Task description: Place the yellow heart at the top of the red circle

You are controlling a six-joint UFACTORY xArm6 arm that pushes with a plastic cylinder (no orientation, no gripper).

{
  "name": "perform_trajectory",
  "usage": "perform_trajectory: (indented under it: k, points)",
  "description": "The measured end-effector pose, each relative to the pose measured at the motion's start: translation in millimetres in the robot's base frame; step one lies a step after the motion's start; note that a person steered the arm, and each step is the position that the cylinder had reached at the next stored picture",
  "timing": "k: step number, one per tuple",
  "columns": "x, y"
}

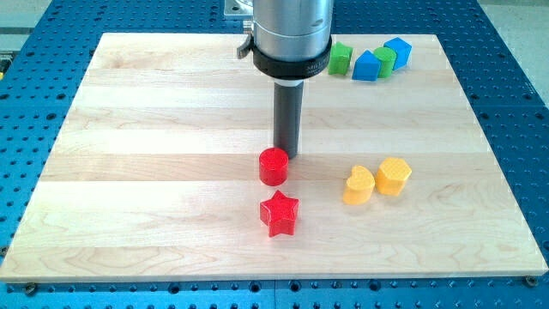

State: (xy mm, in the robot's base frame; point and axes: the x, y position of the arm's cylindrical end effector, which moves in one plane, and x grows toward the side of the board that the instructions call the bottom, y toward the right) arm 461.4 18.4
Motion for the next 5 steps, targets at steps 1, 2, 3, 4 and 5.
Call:
perform_trajectory:
  k: [1,2,3,4,5]
  points:
    - [18,-8]
    - [15,18]
    - [-22,90]
    - [7,181]
    - [66,159]
